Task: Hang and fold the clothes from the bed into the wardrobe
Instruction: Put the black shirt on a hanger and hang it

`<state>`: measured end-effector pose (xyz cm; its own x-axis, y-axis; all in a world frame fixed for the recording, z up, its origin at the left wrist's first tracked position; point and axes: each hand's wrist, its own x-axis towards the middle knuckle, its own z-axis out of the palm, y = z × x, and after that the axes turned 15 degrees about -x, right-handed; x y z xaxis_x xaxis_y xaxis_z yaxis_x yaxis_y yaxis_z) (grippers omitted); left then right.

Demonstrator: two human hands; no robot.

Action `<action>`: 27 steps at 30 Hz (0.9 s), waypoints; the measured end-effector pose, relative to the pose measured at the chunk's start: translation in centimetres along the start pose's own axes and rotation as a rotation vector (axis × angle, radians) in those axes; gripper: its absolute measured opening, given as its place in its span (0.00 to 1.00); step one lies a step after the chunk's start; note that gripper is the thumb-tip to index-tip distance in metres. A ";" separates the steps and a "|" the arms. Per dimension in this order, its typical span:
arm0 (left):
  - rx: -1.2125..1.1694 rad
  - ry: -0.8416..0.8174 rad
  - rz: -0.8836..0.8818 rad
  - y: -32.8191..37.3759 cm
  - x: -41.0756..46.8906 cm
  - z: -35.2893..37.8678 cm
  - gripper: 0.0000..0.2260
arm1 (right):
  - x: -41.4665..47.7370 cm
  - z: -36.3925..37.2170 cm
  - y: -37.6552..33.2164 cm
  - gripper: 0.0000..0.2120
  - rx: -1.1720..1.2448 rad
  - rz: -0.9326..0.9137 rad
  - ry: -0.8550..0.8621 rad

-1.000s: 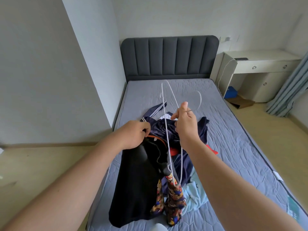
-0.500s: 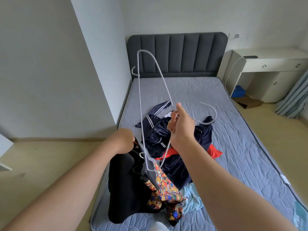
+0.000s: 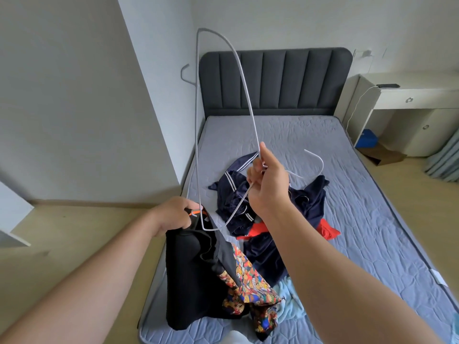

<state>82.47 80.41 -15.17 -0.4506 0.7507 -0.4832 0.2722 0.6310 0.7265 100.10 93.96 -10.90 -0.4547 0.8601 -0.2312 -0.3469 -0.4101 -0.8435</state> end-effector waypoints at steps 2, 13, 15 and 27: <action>-0.120 0.006 0.016 0.4 -0.1 0.2 0.33 | 0.2 0.2 0.1 0.21 -0.021 -0.001 -0.011; -0.605 0.050 0.168 3.6 -2.0 -2.0 0.34 | 0.4 1.1 1.2 0.08 -0.110 -0.076 -0.032; -0.684 0.021 0.175 3.9 -2.3 -2.6 0.35 | 0.6 1.2 1.3 0.10 -0.137 -0.074 -0.021; -0.286 0.257 0.174 4.4 -1.4 -2.8 0.32 | 0.3 3.2 -0.5 0.09 -0.143 -0.146 -0.007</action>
<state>81.94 81.65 -9.93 -0.6259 0.7451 -0.2303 0.1324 0.3925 0.9102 97.54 93.41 -9.01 -0.4139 0.9050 -0.0982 -0.2900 -0.2333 -0.9282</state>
